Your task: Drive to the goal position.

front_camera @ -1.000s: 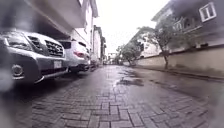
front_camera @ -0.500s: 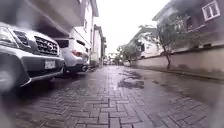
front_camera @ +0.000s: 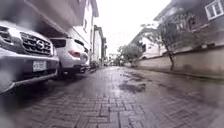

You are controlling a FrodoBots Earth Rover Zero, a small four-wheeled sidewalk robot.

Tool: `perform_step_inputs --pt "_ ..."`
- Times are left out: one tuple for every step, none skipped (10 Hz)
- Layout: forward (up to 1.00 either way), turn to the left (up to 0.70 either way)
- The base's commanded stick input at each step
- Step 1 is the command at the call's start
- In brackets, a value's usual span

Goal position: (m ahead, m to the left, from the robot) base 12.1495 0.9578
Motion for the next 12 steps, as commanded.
perform_step_inputs --pt "0.70 0.00" --pt "0.70 0.00" --pt "0.70 0.00" --pt "0.70 0.00" --pt "0.70 0.00" --pt "0.70 0.00" --pt "0.70 0.00" --pt "0.70 0.00" --pt "0.70 0.00" --pt "0.70 0.00" --pt "0.70 0.00" --pt "0.70 0.00"
